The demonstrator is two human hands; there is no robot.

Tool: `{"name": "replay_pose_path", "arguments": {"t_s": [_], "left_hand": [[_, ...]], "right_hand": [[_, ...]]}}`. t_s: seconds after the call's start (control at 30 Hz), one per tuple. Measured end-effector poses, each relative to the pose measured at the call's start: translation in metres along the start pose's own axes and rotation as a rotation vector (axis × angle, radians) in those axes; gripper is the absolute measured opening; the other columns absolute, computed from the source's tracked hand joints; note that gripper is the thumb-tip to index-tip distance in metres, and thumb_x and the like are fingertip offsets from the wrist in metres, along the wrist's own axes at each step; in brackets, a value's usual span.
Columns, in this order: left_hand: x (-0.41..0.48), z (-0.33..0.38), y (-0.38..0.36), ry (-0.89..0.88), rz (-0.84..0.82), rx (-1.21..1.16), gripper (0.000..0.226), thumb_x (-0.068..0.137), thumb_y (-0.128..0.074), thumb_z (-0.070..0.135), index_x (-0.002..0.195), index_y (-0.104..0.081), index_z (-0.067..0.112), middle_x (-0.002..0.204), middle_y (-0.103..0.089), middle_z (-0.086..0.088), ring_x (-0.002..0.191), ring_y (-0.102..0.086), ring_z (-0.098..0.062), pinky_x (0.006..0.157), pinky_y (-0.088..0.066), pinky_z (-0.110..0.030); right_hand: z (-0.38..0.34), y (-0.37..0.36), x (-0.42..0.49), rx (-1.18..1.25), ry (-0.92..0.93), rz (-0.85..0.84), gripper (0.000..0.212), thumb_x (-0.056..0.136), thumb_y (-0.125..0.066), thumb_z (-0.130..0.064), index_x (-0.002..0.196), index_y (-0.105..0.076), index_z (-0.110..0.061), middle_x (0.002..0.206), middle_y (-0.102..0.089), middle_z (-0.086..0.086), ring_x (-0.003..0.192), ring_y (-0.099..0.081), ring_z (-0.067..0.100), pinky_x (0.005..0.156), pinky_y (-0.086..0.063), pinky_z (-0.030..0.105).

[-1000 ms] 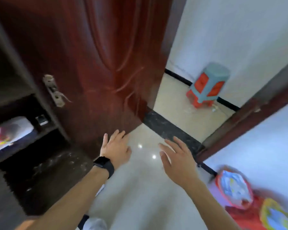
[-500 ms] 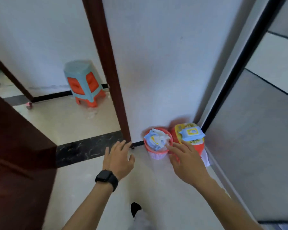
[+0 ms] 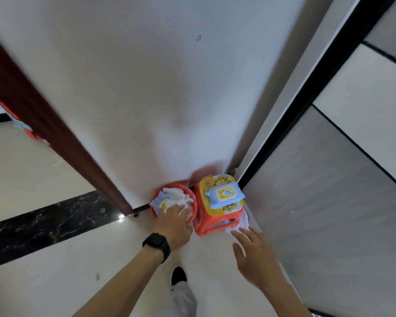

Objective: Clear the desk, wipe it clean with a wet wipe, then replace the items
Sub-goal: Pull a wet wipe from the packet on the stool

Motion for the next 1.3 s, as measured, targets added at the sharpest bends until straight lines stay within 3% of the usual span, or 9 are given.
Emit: {"name": "replay_pose_path", "arguments": {"t_s": [0.27,0.37,0.5,0.6,0.83,1.0,1.17,1.23,1.3], "left_hand": [[0.126,0.058,-0.037,-0.077,-0.202,0.036,0.053,0.096,-0.04,0.039,0.146,-0.037,0.023,0.153,-0.037,-0.002,0.142,-0.03,-0.025,0.117,-0.015,-0.047],[0.171,0.066,-0.055,-0.046,-0.215,0.034,0.052,0.096,-0.042,0.037,0.145,-0.037,0.021,0.152,-0.036,-0.002,0.144,-0.026,-0.023,0.117,-0.012,-0.043],[0.217,0.069,-0.086,0.054,-0.239,0.017,0.053,0.096,-0.043,0.039,0.145,-0.035,0.024,0.153,-0.033,0.0,0.145,-0.023,-0.023,0.12,-0.007,-0.045],[0.25,0.063,-0.123,0.112,-0.315,0.012,0.06,0.096,-0.043,0.043,0.151,-0.025,0.026,0.162,-0.018,-0.003,0.151,-0.01,-0.025,0.122,-0.005,-0.05],[0.332,0.056,-0.212,0.187,-0.377,-0.061,0.066,0.097,-0.043,0.043,0.155,-0.016,0.027,0.165,-0.004,-0.004,0.152,0.0,-0.024,0.122,-0.003,-0.048],[0.39,0.062,-0.272,0.03,-0.318,-0.023,0.072,0.098,-0.042,0.053,0.156,-0.004,0.034,0.165,0.009,0.0,0.152,0.007,-0.029,0.122,-0.003,-0.053],[0.425,0.062,-0.313,-0.071,-0.285,0.063,0.066,0.092,-0.055,0.049,0.15,-0.027,0.032,0.161,-0.017,-0.01,0.144,-0.021,-0.04,0.112,-0.026,-0.056],[0.437,0.065,-0.32,-0.146,-0.209,0.22,0.061,0.08,-0.07,0.05,0.133,-0.051,0.025,0.138,-0.05,-0.019,0.114,-0.054,-0.042,0.092,-0.045,-0.05],[0.446,0.07,-0.319,-0.241,-0.164,0.39,0.059,0.074,-0.07,0.056,0.12,-0.062,0.02,0.115,-0.066,-0.018,0.081,-0.065,-0.036,0.077,-0.049,-0.042]], "right_hand": [[0.088,-0.049,0.086,-0.038,-0.047,-0.283,0.042,0.077,-0.042,-0.033,0.099,-0.076,-0.022,0.099,-0.074,-0.003,0.095,-0.072,0.023,0.091,-0.05,0.031],[0.123,-0.076,0.129,-0.048,-0.067,-0.369,0.042,0.077,-0.045,-0.034,0.101,-0.076,-0.022,0.1,-0.074,-0.002,0.093,-0.072,0.022,0.079,-0.056,0.03],[0.166,-0.111,0.17,-0.026,-0.096,-0.515,0.049,0.097,-0.044,-0.029,0.146,-0.045,-0.025,0.15,-0.046,-0.001,0.139,-0.041,0.021,0.105,-0.041,0.034],[0.194,-0.141,0.206,0.006,-0.091,-0.61,0.056,0.099,-0.038,-0.031,0.154,-0.027,-0.026,0.16,-0.029,-0.005,0.146,-0.027,0.016,0.113,-0.031,0.029],[0.241,-0.222,0.291,0.018,-0.14,-0.615,0.064,0.101,-0.041,-0.026,0.157,-0.011,-0.017,0.166,-0.009,0.002,0.144,-0.029,0.023,0.104,-0.041,0.037],[0.266,-0.285,0.328,0.236,-0.223,-0.493,0.079,0.097,-0.051,-0.015,0.157,0.0,-0.019,0.164,-0.015,-0.001,0.142,-0.033,0.022,0.095,-0.045,0.037],[0.273,-0.315,0.333,0.369,-0.344,-0.406,0.088,0.092,-0.06,-0.009,0.157,-0.004,-0.03,0.162,-0.022,-0.005,0.125,-0.041,0.009,0.084,-0.044,0.03],[0.275,-0.316,0.331,0.416,-0.357,-0.38,0.089,0.091,-0.061,-0.005,0.154,-0.007,-0.036,0.159,-0.027,-0.006,0.115,-0.039,0.007,0.081,-0.04,0.026],[0.277,-0.317,0.331,0.445,-0.368,-0.364,0.086,0.09,-0.061,-0.004,0.149,-0.01,-0.042,0.159,-0.028,-0.009,0.116,-0.034,0.007,0.08,-0.038,0.024]]}}
Point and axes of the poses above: each hand's wrist, its own x-axis towards the middle knuckle, its own y-axis out of the back of the hand, z = x × y, the point moved 5 cm from there along x, towards the middle knuckle
